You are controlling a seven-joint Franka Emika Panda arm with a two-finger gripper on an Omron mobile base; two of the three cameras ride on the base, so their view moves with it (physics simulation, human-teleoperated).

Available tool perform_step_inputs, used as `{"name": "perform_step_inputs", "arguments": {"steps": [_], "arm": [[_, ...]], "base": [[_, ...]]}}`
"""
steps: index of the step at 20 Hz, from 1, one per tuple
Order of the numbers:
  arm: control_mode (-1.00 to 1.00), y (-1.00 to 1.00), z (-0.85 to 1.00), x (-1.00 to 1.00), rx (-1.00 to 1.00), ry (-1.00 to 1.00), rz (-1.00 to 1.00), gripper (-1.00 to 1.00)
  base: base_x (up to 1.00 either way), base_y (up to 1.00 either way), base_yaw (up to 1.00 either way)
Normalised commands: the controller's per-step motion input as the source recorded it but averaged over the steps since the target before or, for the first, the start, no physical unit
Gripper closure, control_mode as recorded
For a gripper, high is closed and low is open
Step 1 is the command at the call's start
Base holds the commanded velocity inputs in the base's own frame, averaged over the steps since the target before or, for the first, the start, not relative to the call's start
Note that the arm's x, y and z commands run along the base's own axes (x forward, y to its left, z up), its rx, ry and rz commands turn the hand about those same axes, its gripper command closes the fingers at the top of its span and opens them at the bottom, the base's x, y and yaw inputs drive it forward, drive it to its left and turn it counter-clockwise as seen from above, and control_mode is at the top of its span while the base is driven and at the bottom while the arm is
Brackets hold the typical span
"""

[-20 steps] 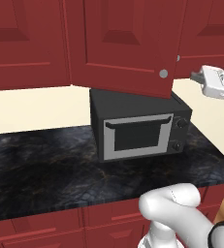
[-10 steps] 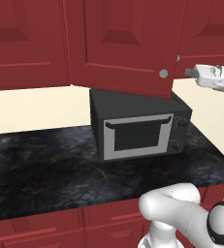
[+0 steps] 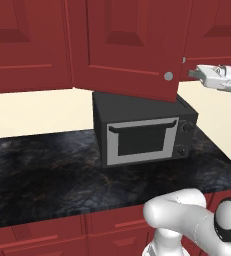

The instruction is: Get the candle and the liquor from the cabinet and move them to the dining counter.

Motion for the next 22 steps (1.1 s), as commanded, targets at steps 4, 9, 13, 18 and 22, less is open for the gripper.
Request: {"name": "perform_step_inputs", "arguments": {"steps": [4,9,13,18,22], "arm": [[-1.00,0.29,0.00,0.00,-0.05,-0.03,0.10,1.00],[-1.00,0.17,0.00,0.00,-0.04,-0.05,0.03,1.00],[-1.00,0.24,0.00,0.00,-0.03,-0.02,0.07,1.00],[-1.00,0.39,0.00,0.00,-0.02,0.00,0.10,1.00],[-1.00,0.52,-0.01,-0.01,-0.02,0.00,0.14,1.00]], "base": [[0.00,0.00,0.00],[0.00,0.00,0.00],[0.00,0.00,0.00],[0.00,0.00,0.00],[0.00,0.00,0.00]]}}
